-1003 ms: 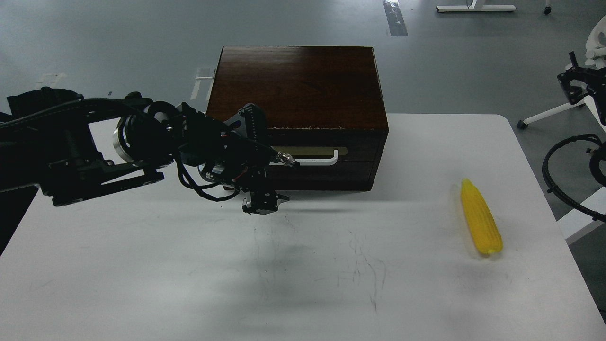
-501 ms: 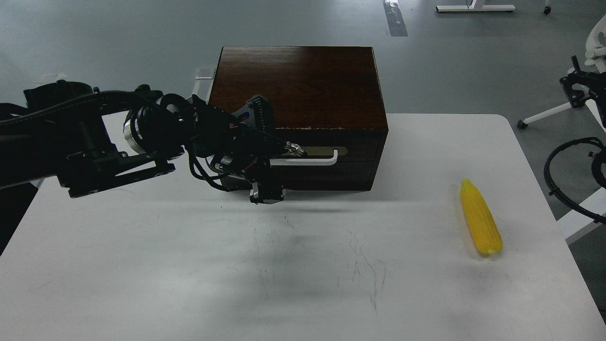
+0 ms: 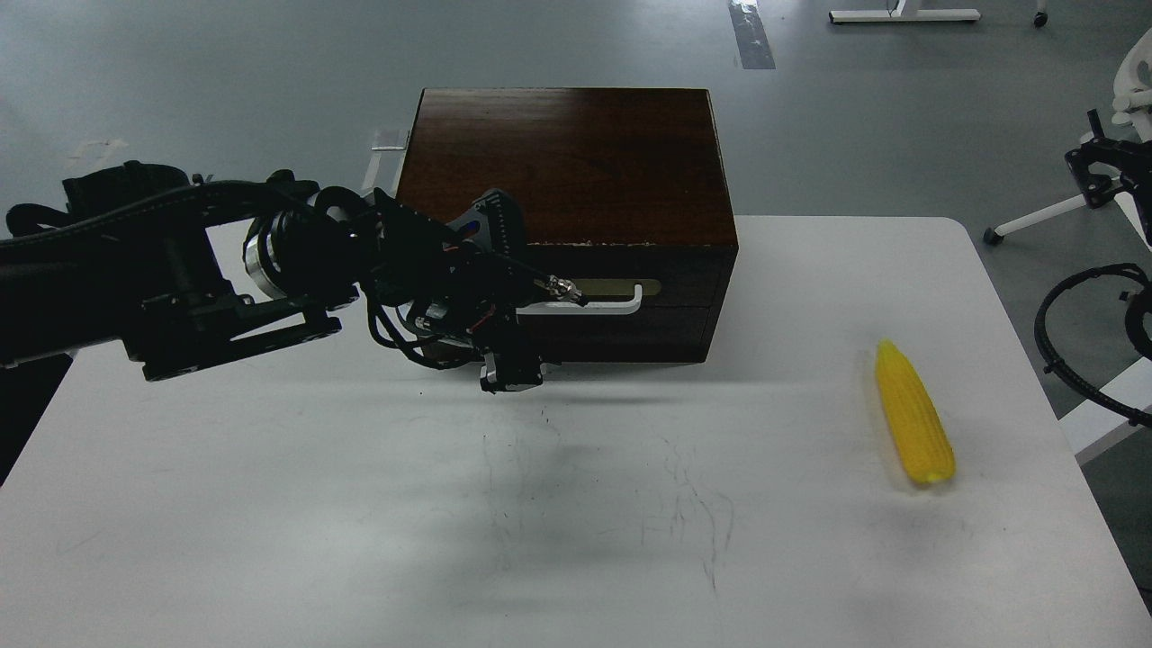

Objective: Put corn in drawer with both arms
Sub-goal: 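Pull the drawer handle toward the robot with the left gripper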

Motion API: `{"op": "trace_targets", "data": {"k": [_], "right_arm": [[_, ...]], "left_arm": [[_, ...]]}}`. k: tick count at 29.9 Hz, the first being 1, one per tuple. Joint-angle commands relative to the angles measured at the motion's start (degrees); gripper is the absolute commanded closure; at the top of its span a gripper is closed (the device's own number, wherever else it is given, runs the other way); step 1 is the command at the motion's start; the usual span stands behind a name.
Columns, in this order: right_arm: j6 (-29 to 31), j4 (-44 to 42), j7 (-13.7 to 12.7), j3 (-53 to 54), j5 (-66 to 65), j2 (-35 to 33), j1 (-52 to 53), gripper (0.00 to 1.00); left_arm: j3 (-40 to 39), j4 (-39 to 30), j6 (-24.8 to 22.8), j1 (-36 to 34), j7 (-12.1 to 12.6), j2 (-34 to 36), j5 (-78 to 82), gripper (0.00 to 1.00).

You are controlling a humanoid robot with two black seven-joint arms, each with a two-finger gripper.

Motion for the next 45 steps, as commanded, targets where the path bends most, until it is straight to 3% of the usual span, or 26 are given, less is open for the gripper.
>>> {"op": "trace_targets", "data": {"k": [1,12,36,45], "right_arm": [[0.0,-0.48,0.0,0.01,0.0,-0.15,-0.04,0.0],[0.0,-0.83,0.0,0.01,0.0,-0.15,-0.13,0.0],[0.0,-0.92,0.0,-0.07,0.0,-0.24,-0.13,0.0],[0.0,-0.83,0.0,-0.07,0.0,-0.15,-0.13,0.0]], "left_arm": [[-0.08,-0.33,0.0,0.11,-0.14,-1.09,0.0,0.41],[-0.08,-4.28,0.0,-0.15,-2.95,-0.83,0.0,0.42],[-0.26,-16.67,0.0,-0.77,-3.74,2.95,0.0,0.42],[-0.96,-16.94,0.0,-2.7,-3.74,3.92,0.0,0.41]]}}
